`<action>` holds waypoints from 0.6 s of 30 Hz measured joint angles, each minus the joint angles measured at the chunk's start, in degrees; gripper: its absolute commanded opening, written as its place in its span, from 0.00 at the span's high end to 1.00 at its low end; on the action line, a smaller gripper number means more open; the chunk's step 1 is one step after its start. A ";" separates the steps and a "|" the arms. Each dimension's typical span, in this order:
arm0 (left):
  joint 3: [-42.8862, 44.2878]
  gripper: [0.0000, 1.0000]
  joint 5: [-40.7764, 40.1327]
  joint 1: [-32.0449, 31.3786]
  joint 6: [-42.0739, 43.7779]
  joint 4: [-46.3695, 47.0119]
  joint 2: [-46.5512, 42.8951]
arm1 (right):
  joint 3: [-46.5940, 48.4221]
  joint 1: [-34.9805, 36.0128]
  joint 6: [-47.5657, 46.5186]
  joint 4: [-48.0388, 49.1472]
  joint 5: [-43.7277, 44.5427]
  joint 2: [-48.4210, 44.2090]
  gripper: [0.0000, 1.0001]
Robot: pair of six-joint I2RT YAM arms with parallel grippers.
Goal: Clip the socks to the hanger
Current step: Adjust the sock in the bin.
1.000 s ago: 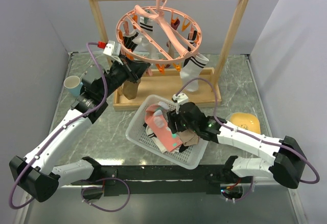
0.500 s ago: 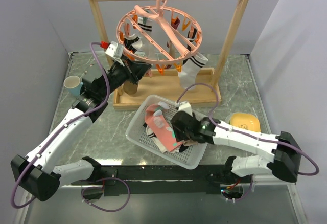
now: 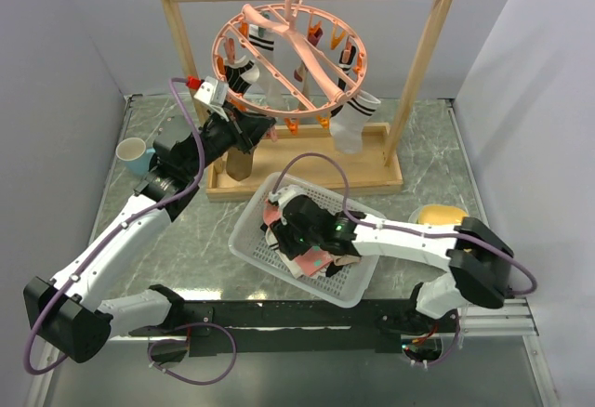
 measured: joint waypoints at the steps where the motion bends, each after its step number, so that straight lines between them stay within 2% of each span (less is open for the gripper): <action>1: 0.00 0.99 -0.02 0.00 0.02 0.00 0.00 | 0.02 0.00 -0.37 0.57 -1.07 1.20 0.48; 8: -0.42 0.99 -0.02 0.00 0.15 0.20 -0.85 | -0.13 0.07 -1.68 1.40 -6.25 3.61 0.43; 18: -0.70 0.99 -0.04 0.20 1.25 0.13 -3.19 | -0.26 0.11 -1.79 2.38 -11.02 8.57 0.50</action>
